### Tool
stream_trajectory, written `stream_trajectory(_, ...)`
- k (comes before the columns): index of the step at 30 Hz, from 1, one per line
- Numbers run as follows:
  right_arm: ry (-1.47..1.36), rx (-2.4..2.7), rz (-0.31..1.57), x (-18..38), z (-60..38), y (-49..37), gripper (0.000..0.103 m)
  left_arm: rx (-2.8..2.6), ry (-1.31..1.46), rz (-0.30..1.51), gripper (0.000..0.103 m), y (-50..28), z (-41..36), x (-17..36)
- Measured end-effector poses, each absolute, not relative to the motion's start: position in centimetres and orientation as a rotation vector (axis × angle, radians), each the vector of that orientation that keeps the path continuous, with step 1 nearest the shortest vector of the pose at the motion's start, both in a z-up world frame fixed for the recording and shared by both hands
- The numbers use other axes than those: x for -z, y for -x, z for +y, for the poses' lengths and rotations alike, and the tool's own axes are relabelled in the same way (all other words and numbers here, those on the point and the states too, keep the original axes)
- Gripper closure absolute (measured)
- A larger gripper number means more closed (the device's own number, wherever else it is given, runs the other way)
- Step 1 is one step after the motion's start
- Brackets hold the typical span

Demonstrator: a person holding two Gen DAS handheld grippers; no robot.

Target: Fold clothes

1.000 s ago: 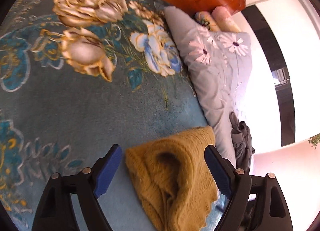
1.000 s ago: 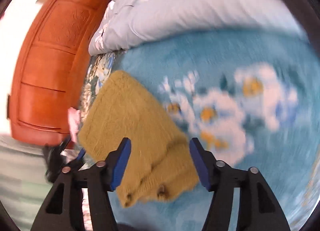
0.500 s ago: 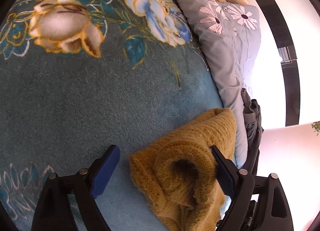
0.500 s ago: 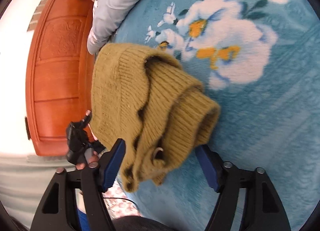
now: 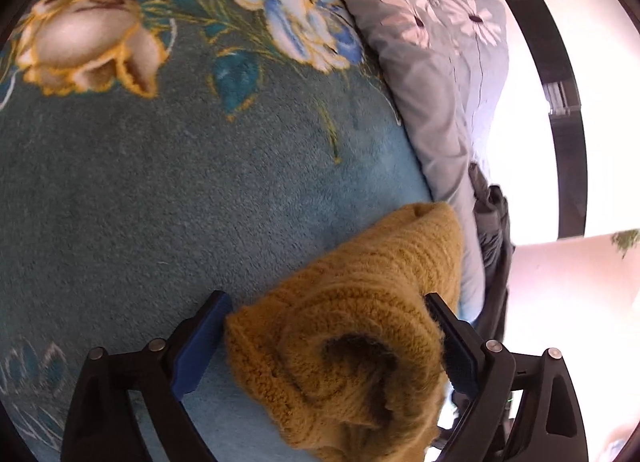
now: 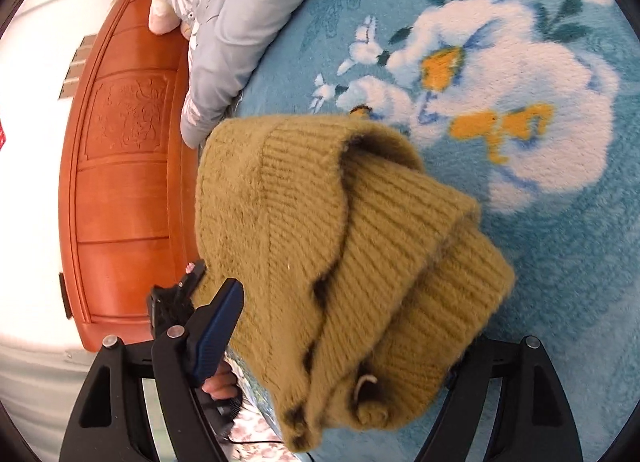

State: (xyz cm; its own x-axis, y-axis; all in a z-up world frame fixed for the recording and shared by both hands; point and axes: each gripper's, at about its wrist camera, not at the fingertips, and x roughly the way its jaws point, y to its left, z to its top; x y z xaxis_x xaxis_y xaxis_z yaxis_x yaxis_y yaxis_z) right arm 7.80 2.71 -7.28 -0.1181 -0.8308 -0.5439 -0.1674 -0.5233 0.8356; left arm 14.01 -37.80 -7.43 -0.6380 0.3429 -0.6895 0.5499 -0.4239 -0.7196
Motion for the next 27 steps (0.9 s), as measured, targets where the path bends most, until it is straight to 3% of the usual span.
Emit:
stream_trajectory(4, -1.661, 1.684, -1.137, 7.4, 3.3, -7.6, 0.033, 2.176, -1.241, 1.580, 0.023, -14.8, -37.4, 7.2)
stream_trajectory(6, -1.677, 1.681, -1.143, 7.4, 3.7, -7.4, 0.052, 2.150, -1.219, 1.597, 0.028, -15.4, -37.2, 7.2)
stream_trajectory(9, -1.690, 1.671, -1.131, 7.2, 4.0, -6.8, 0.061, 2.116, -1.182, 1.625, 0.034, -16.6, -36.4, 7.0)
stream_trajectory(16, -1.669, 1.656, -0.972, 4.3, 4.3, -4.8, 0.066, 2.060, -1.123, 1.702, 0.046, -20.7, -33.5, 6.3)
stream_trajectory(27, -1.689, 1.577, -0.768, 2.5, 5.8, -6.5, 0.067, 1.973, -1.101, 1.862, 0.048, -30.2, -27.2, 6.9)
